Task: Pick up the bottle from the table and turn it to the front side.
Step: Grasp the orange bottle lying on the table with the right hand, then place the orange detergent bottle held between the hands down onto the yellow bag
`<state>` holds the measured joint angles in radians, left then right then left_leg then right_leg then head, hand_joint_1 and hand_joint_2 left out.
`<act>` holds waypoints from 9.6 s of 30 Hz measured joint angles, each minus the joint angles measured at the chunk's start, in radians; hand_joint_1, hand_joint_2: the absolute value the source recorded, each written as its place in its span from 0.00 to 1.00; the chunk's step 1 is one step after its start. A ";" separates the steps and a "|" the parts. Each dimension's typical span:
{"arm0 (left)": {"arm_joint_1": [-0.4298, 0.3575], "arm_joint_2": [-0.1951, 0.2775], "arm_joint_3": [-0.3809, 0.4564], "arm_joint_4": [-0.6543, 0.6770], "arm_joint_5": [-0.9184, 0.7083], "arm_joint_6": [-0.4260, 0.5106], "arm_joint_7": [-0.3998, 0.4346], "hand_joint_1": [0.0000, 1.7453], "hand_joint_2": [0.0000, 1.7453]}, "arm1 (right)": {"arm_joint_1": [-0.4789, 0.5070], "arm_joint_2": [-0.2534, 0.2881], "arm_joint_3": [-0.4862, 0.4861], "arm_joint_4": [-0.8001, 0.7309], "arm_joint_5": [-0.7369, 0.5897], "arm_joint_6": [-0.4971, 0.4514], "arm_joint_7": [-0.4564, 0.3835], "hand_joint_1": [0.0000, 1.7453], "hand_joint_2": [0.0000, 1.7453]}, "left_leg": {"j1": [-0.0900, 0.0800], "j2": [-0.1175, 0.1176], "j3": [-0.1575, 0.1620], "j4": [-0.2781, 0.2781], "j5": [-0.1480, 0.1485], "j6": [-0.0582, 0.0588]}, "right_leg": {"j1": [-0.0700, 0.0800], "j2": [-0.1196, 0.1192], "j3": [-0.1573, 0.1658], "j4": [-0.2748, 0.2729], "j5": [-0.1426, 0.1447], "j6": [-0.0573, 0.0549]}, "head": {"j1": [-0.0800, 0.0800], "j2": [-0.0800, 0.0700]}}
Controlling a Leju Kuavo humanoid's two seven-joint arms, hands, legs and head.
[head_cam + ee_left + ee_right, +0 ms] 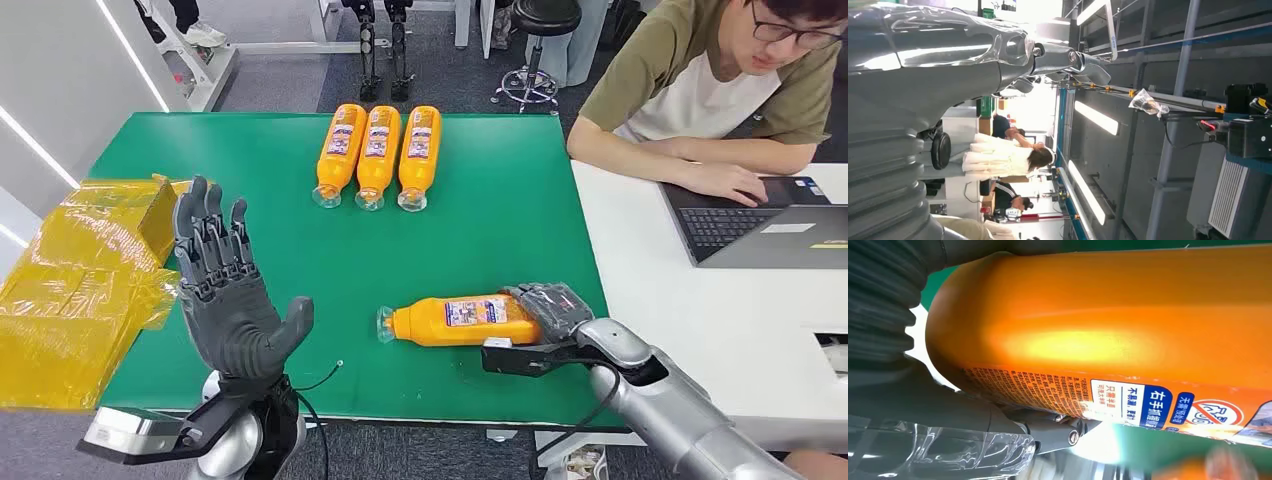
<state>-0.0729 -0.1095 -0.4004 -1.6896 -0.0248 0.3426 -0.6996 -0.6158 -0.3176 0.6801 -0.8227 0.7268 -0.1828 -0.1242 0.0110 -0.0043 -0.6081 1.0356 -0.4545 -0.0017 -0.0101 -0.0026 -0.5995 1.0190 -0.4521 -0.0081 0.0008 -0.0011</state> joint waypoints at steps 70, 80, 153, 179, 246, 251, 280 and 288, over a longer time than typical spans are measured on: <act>-0.051 -0.032 -0.025 0.106 0.086 -0.579 0.228 0.00 1.00 | 0.716 0.254 -0.345 -0.783 0.051 -0.070 0.096 1.00 1.00 | 0.000 0.000 0.000 -0.002 -0.002 -0.002 | 0.001 0.000 -0.002 0.000 -0.003 -0.003 | 0.000 0.000; -0.051 -0.032 -0.025 0.107 0.065 -0.566 0.236 0.00 1.00 | 0.732 0.232 -0.335 -0.795 0.061 -0.035 0.097 1.00 1.00 | 0.000 0.000 0.000 -0.002 -0.002 -0.002 | 0.001 0.000 -0.002 0.000 -0.003 -0.003 | 0.000 0.000; -0.090 -0.049 0.004 0.199 -0.018 -0.422 0.321 1.00 1.00 | 0.710 0.397 -0.267 -0.974 -0.370 -0.436 -0.390 0.00 1.00 | 0.000 0.000 0.000 -0.002 -0.002 -0.002 | 0.001 0.000 -0.002 0.000 -0.003 -0.003 | 0.000 0.000; -0.163 0.227 0.090 0.215 -0.699 -0.038 0.477 1.00 1.00 | 0.745 0.384 -0.243 -1.043 -0.489 -0.512 -0.496 0.00 1.00 | 0.002 0.002 0.001 -0.002 -0.001 -0.004 | 0.001 0.002 -0.003 0.002 -0.003 -0.004 | 0.000 0.000; -0.717 0.531 -0.319 1.285 -1.107 -0.379 0.233 1.00 1.00 | 0.725 0.280 -0.126 -1.061 -0.571 -0.505 -0.462 0.00 1.00 | 0.001 0.005 0.001 -0.002 0.001 -0.007 | 0.001 0.004 -0.005 0.003 -0.001 -0.007 | 0.000 0.000; -0.718 0.527 -0.319 1.293 -1.107 -0.379 0.233 1.00 1.00 | 0.725 0.280 -0.125 -1.061 -0.571 -0.505 -0.462 0.00 1.00 | 0.001 0.005 0.001 -0.002 0.001 -0.007 | 0.001 0.004 -0.004 0.003 -0.001 -0.007 | 0.000 0.000; -0.683 0.551 -0.283 1.324 -1.036 -0.360 0.505 1.00 1.00 | 0.723 0.289 -0.132 -1.061 -0.536 -0.491 -0.457 0.00 1.00 | 0.001 0.005 0.003 -0.002 0.002 -0.008 | 0.001 0.004 -0.003 0.004 -0.001 -0.008 | 0.000 0.000; -0.674 0.566 -0.259 1.328 -1.040 -0.360 0.523 1.00 1.00 | 0.721 0.289 -0.131 -1.050 -0.558 -0.506 -0.474 0.00 1.00 | 0.001 0.005 0.004 -0.003 0.002 -0.008 | 0.001 0.004 -0.003 0.004 -0.001 -0.008 | 0.000 0.000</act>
<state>-0.7464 0.4563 -0.6597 -0.3616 -1.0653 -0.0170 -0.1766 0.1049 -0.0286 0.5489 -1.8732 0.1691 -0.6890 -0.5982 0.0124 0.0007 -0.6044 1.0330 -0.4526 -0.0095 -0.0090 0.0018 -0.6022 1.0234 -0.4534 -0.0164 0.0012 -0.0011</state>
